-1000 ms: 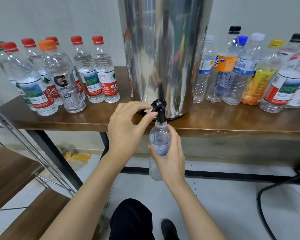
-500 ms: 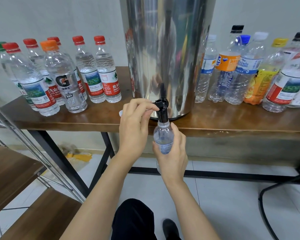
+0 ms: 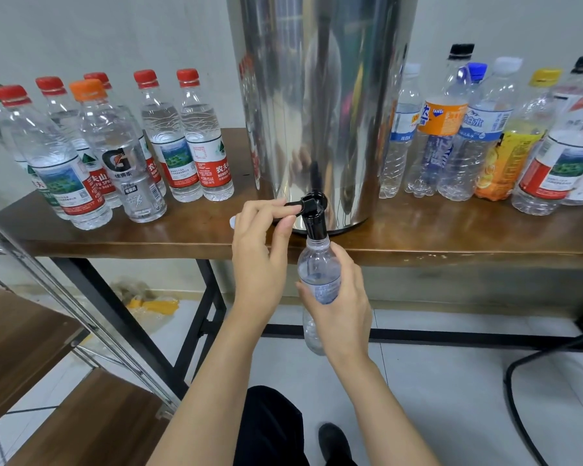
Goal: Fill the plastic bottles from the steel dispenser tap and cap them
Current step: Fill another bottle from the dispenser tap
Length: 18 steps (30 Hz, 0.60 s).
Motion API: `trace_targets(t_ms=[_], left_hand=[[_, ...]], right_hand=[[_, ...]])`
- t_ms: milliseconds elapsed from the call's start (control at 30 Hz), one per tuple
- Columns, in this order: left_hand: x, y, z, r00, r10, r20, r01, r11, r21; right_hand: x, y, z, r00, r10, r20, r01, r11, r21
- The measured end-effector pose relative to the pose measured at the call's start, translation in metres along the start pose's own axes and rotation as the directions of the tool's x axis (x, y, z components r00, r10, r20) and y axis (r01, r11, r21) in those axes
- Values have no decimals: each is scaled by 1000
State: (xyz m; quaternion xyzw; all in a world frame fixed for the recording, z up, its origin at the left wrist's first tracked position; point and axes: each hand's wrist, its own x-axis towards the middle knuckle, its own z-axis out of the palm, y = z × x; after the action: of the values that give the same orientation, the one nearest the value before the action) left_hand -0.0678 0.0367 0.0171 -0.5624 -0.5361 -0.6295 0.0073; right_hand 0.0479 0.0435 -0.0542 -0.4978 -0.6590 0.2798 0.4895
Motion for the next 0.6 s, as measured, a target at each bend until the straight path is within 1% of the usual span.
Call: trace_targets(t_ms=[433, 600], left_hand=[[-2, 3, -3, 999, -45, 13, 46, 998, -40], [-2, 3, -3, 999, -46, 11, 47, 998, -50]], right_hand=[[-1, -4, -4, 999, 24, 31, -26, 997, 76], [0, -3, -5, 999, 27, 42, -30, 997, 73]])
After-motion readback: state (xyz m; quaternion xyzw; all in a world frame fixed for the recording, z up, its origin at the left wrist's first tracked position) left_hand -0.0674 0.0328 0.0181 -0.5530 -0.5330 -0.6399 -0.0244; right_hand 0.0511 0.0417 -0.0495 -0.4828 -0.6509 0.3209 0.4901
